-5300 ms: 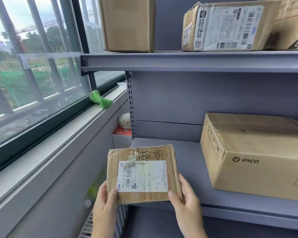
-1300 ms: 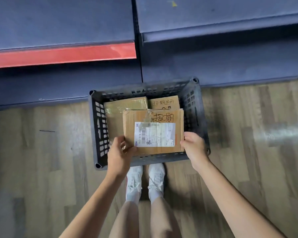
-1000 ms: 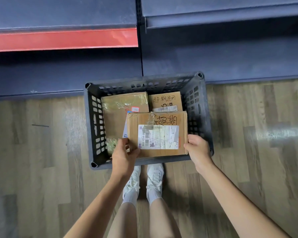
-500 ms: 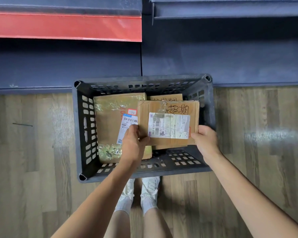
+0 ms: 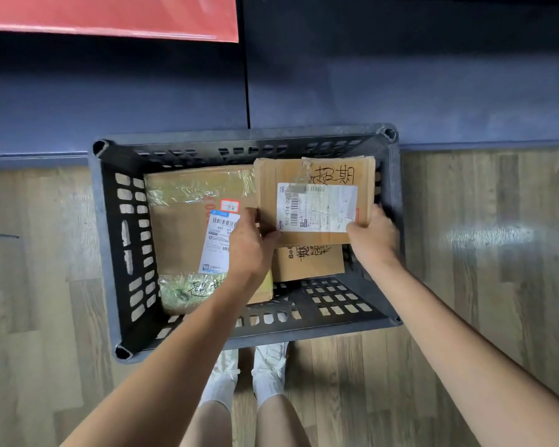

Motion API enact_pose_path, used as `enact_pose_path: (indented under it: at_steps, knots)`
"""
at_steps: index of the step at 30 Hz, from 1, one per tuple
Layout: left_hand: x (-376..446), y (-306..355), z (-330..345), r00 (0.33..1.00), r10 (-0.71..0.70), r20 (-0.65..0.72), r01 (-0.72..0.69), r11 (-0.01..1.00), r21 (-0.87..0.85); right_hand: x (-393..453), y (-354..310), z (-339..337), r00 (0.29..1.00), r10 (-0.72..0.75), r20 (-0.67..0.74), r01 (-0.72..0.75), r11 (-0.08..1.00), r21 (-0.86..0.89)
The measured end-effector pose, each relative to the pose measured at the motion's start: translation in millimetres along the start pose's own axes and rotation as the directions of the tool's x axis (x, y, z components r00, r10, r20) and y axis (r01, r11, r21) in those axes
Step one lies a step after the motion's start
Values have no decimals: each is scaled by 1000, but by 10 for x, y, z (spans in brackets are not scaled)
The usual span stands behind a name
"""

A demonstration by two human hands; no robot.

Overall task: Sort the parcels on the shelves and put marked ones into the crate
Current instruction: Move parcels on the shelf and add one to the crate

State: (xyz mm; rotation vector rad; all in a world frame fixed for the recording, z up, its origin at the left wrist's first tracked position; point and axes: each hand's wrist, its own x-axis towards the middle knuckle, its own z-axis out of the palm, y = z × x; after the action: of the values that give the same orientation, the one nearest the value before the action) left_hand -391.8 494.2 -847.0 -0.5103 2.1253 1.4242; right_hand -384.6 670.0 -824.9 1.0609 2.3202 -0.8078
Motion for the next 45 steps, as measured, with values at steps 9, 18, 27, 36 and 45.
enact_pose_path:
  at_steps: [9,18,27,36,45]
  knots:
    - [135,-134,-10,1000,27,10,-28,999,23,-14,-43,100,994,-101,48,106,986,-131]
    - [102,-139,50,1000,20,-20,-20,1000,-21,55,49,124,982,-188,-20,181,965,-188]
    - [191,-123,73,1000,18,-11,-18,1000,2,163,98,107,971,-236,-32,225,954,-198]
    - [189,-82,110,1000,0,-7,0,1000,-26,220,149,75,966,-252,-56,240,957,-162]
    - [235,-41,137,998,-10,65,15,997,-81,275,192,90,967,-236,-93,219,962,-166]
